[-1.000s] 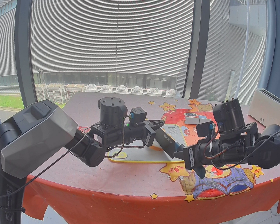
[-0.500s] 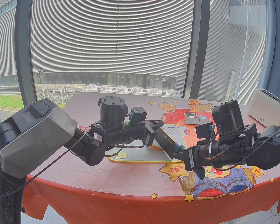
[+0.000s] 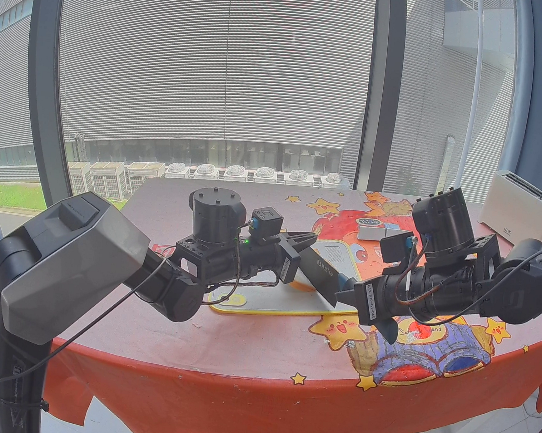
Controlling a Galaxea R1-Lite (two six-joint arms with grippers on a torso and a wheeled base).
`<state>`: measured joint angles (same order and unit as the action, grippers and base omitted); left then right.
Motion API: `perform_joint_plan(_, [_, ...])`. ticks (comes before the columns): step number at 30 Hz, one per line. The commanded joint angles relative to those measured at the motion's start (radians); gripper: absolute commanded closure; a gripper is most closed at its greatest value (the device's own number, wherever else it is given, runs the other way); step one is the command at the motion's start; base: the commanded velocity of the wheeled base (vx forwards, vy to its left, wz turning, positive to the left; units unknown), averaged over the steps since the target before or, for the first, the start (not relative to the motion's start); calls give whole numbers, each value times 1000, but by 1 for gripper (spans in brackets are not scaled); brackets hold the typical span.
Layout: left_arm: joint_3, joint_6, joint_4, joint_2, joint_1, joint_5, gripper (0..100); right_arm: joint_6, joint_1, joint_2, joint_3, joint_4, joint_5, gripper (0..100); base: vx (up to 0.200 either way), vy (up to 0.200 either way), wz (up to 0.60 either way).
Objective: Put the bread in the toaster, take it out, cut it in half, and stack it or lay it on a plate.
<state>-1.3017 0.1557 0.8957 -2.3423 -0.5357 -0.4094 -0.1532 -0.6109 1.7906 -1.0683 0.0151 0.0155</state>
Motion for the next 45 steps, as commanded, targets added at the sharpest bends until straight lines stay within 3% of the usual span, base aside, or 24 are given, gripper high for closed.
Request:
perform_joint_plan(1, [-10,-1,-8,-6,0,-2,100,3,3,12,10,-1,-2,100,0,0,0])
perform_joint_plan(14, [-34,-4,-21,44,2,0,100,-2,0,29,-1,2,-5,100,0,0,0])
perform_joint_plan(23, [55,1,-20,48,-4,0,100,1,0,-30,13,-1,-5,100,0,0,0])
perform_joint_plan(45, [68,1,-21,66,17,1,100,4,-18,55,19,2,-12,100,0,0,0])
